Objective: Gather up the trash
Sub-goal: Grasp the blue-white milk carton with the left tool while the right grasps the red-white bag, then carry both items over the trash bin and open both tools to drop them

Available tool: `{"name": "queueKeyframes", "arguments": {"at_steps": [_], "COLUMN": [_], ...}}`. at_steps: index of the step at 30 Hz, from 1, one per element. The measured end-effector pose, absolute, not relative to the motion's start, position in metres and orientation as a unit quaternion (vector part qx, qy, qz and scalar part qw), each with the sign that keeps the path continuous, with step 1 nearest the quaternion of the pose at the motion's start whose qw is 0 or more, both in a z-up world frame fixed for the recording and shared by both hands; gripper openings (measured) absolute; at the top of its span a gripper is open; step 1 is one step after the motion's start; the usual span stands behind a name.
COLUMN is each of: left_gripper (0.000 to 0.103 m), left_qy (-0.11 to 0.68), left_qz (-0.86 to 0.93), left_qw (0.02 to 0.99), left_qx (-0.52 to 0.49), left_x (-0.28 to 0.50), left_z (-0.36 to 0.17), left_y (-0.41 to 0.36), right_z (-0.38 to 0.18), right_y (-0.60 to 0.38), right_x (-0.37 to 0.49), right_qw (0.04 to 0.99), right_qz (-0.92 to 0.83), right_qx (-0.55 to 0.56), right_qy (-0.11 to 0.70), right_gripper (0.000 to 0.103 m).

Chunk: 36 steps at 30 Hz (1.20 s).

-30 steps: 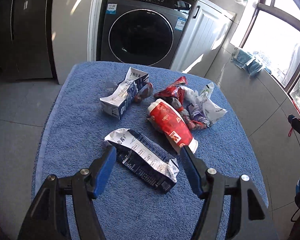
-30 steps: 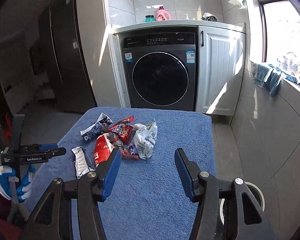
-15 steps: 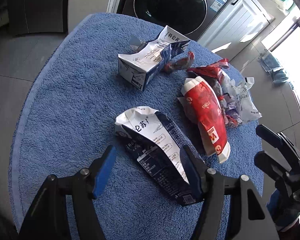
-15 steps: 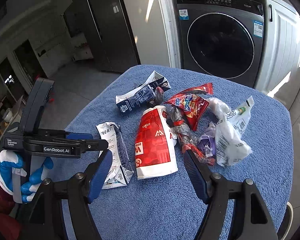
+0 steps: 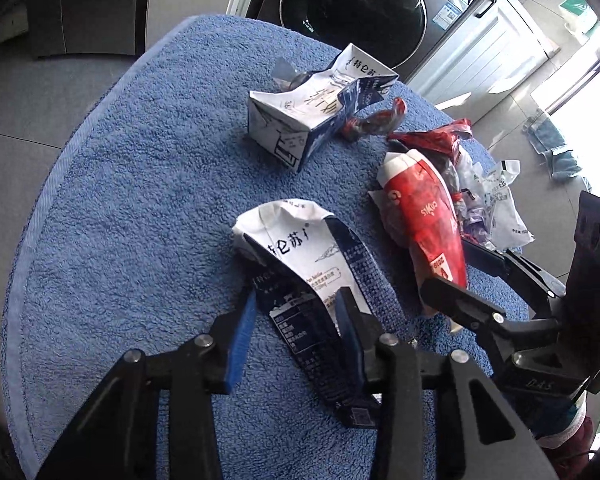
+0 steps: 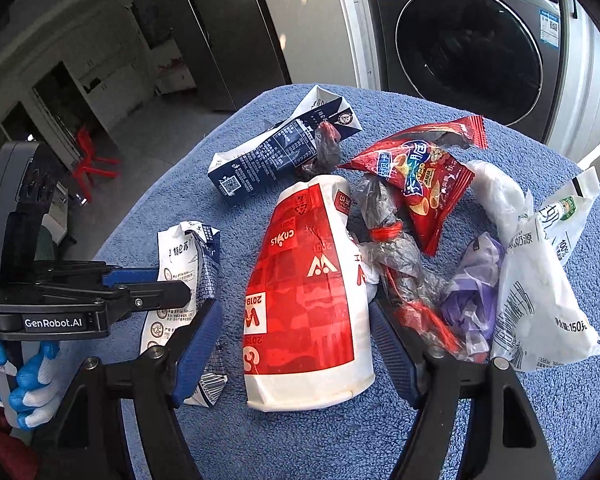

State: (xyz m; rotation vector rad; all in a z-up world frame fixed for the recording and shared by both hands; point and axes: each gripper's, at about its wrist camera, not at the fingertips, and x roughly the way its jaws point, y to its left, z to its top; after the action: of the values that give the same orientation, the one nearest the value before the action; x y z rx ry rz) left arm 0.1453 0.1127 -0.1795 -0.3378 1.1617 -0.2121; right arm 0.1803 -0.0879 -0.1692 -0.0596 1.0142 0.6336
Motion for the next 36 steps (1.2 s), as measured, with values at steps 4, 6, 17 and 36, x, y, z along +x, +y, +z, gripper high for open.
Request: {"name": "queueKeyframes", "arguments": {"at_steps": [4, 6, 17, 36], "left_gripper": [0.030, 0.023, 0.002, 0.002], "left_qy": [0.539, 0.533, 0.510, 0.434], "left_qz": [-0.103, -0.106, -0.124, -0.165], "left_qw": [0.817, 0.819, 0.829, 0.873], "left_qx": [-0.175, -0.183, -0.196, -0.150], "left_x": [0.138, 0.134, 0.110, 0.062], "left_z": [-0.178, -0.177, -0.163, -0.074], "left_y": [0.122, 0.127, 0.136, 0.100], "right_z": [-0.175, -0.177, -0.163, -0.096], "right_y": [-0.085, -0.081, -0.089, -0.181], "right_x": [0.181, 0.182, 0.148, 0.057], "right_qw": [0.825, 0.825, 0.827, 0.888], "right_qz": [0.293, 0.291, 0.298, 0.248], "right_qx": [-0.035, -0.031, -0.043, 0.011], "right_qy": [0.482, 0.484, 0.474, 0.387], "right_gripper": [0.074, 0.060, 0.057, 0.057]}}
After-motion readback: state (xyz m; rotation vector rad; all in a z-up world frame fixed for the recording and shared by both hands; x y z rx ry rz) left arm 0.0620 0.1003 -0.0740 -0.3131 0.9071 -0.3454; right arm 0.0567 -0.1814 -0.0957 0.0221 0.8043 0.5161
